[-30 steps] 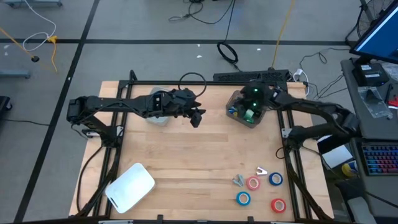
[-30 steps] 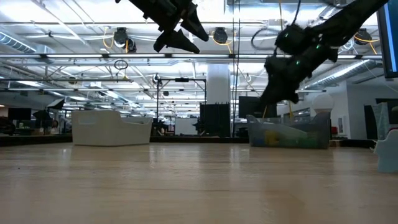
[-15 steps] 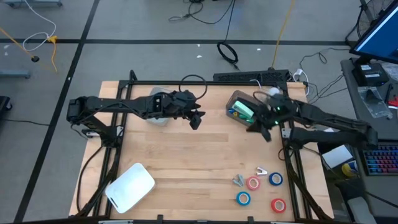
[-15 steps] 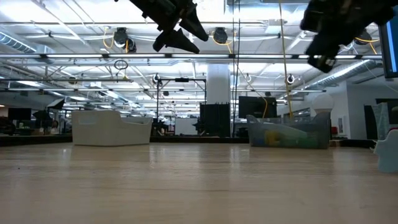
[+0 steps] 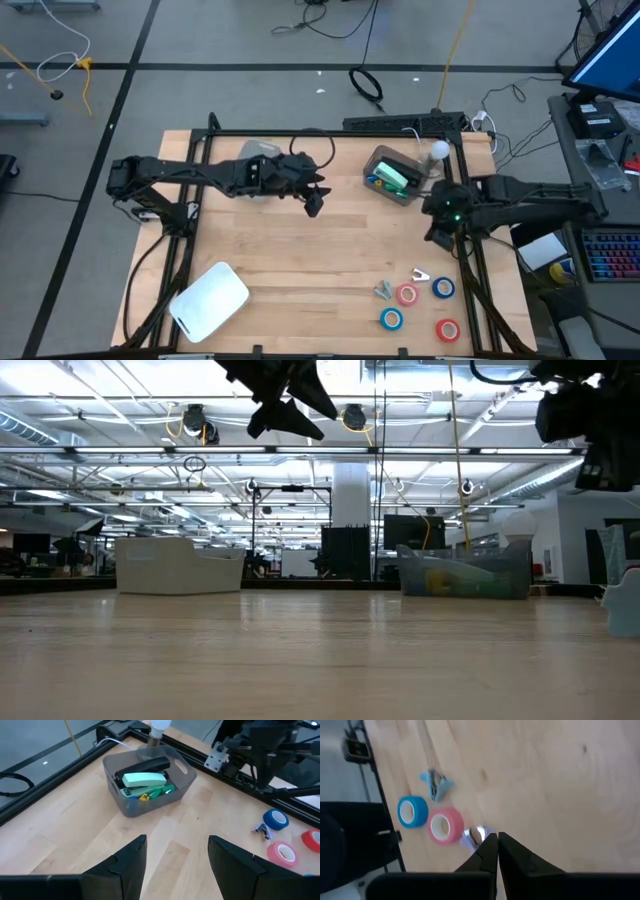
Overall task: Pick and place Stapler, Stapler remover, tape
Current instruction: Put the dark blue tape into the gray bin
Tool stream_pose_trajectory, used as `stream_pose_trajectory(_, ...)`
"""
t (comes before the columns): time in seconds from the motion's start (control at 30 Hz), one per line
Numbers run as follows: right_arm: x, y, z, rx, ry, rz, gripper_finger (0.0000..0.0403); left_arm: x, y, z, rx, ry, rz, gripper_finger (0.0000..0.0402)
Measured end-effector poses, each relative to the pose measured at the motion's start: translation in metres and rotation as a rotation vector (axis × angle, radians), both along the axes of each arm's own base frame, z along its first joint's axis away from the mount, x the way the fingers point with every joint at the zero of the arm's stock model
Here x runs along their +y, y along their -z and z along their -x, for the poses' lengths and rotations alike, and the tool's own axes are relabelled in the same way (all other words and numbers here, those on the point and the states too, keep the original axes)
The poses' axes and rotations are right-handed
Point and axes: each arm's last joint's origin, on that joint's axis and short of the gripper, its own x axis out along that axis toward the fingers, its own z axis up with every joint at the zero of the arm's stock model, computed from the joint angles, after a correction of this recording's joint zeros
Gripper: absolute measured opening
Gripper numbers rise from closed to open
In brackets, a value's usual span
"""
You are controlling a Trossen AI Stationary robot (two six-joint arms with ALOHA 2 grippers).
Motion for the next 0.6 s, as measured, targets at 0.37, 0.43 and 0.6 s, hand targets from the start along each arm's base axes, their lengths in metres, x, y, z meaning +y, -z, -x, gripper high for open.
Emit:
stream_pose_trajectory(0.37,0.015,0.038,0.003,0.132,-0.017,-0.115,0.0119,-0.016,0.001,0.000,0.008,0.046,0.001,0.0212)
stream_pose_trajectory(0.43,0.017,0.047,0.003,0.144,-0.013,-0.140,0.0141,-0.019,0.002,0.000,0.026,0.051,0.004,0.0212)
stream_pose_trajectory(0.6,0.020,0.066,0.000,0.126,0.003,-0.179,0.0176,-0.023,0.005,0.002,0.057,0.022,-0.009,0.0212)
